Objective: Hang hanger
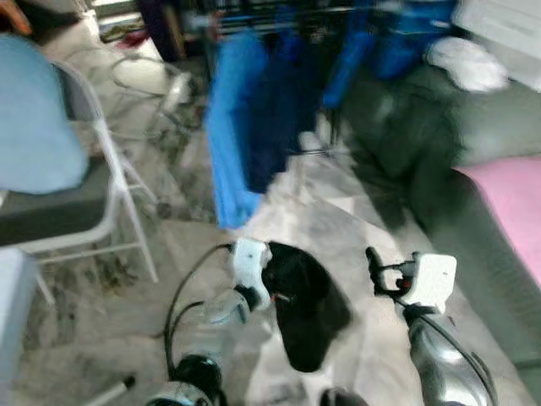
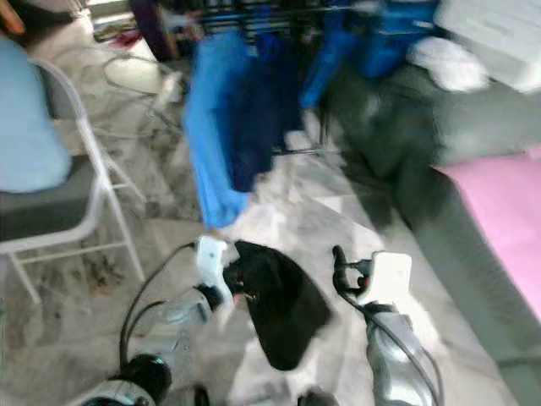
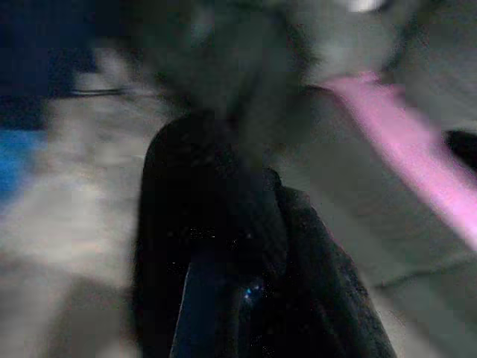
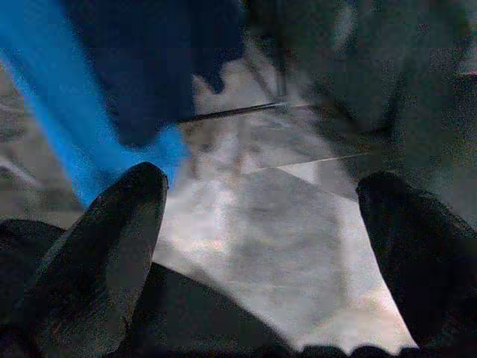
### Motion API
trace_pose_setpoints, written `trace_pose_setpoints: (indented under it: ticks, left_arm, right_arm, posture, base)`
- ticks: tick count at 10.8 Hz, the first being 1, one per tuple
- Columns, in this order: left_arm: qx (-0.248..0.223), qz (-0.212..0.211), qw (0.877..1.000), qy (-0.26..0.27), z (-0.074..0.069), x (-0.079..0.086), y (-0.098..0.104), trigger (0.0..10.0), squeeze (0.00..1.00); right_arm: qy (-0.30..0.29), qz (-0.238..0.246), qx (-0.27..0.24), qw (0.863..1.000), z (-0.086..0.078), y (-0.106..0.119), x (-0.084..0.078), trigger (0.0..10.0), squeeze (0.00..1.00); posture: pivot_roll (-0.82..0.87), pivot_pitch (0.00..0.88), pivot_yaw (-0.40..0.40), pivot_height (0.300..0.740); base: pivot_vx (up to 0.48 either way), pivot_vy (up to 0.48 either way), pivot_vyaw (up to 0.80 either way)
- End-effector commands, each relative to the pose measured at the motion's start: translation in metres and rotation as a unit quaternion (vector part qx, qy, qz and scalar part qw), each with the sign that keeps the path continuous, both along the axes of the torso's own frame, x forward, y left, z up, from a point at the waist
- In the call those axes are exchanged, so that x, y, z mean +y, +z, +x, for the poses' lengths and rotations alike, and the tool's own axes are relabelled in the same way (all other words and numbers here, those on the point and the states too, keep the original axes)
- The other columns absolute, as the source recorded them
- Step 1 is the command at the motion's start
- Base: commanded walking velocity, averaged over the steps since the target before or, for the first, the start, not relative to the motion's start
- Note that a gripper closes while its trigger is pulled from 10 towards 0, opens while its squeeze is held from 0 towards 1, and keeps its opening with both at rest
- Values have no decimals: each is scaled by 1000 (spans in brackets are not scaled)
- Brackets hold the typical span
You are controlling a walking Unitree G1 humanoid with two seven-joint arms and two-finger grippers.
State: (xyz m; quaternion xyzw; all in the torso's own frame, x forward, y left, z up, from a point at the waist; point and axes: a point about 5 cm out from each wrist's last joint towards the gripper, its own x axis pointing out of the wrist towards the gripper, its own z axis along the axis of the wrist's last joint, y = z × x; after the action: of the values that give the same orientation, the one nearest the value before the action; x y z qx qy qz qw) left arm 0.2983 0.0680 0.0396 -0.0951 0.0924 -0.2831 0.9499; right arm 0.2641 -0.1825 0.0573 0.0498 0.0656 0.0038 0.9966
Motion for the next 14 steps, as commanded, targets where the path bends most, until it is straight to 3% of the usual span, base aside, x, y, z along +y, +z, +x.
trace_pose_setpoints:
  ticks: [1,3,5,8,14]
  left_arm:
    - [-25,19,998,49,5,9,5,10000,0]
    - [-23,9,998,64,9,19,6,10000,0]
    - [-67,12,992,111,23,23,26,10000,0]
    - [-94,-2,990,103,30,20,40,10000,0]
    - [-91,-5,992,84,27,16,37,10000,0]
  right_arm:
    - [-9,-6,6,1000,-3,-3,-4,10000,0]
    - [-10,-4,8,1000,-4,-6,-2,10000,0]
    - [-8,-17,-21,1000,5,6,-2,10000,0]
    - [1,-42,-44,998,13,19,-3,10000,0]
    - [-4,-46,-46,998,9,17,0,10000,0]
  posture:
    - [-217,116,36,740]
    - [-222,67,36,740]
    - [-233,41,38,740]
    - [-242,65,52,740]
    - [-259,101,71,740]
  base:
    - [0,0,0]
    - [0,0,0]
    - [0,0,0]
    - [80,0,0]
    - [316,0,0]
